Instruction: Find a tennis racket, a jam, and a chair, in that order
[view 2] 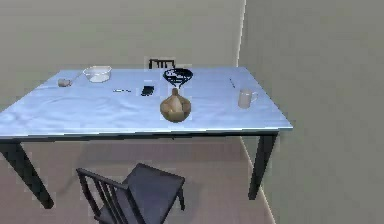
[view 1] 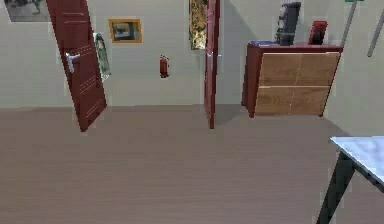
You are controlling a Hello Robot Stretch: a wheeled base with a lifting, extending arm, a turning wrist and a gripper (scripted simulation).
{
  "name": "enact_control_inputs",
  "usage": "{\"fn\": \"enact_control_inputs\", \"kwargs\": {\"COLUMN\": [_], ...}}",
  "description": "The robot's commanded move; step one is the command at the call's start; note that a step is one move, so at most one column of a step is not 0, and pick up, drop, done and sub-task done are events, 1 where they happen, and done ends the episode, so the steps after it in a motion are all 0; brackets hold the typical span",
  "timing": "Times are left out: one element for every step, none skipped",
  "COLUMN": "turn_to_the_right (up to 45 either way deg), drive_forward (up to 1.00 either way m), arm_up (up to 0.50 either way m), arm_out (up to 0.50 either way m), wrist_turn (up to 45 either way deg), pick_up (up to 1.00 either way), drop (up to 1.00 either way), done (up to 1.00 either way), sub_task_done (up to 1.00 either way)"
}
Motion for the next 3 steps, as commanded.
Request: {"fn": "enact_control_inputs", "kwargs": {"turn_to_the_right": [-15.0,0.0,-3.0], "drive_forward": [0.0,1.0,0.0], "arm_up": [0.0,0.0,0.0], "arm_out": [0.0,0.0,0.0], "wrist_turn": [0.0,0.0,0.0], "pick_up": [0.0,0.0,0.0], "drop": [0.0,0.0,0.0], "done": [0.0,0.0,0.0], "sub_task_done": [0.0,0.0,0.0]}}
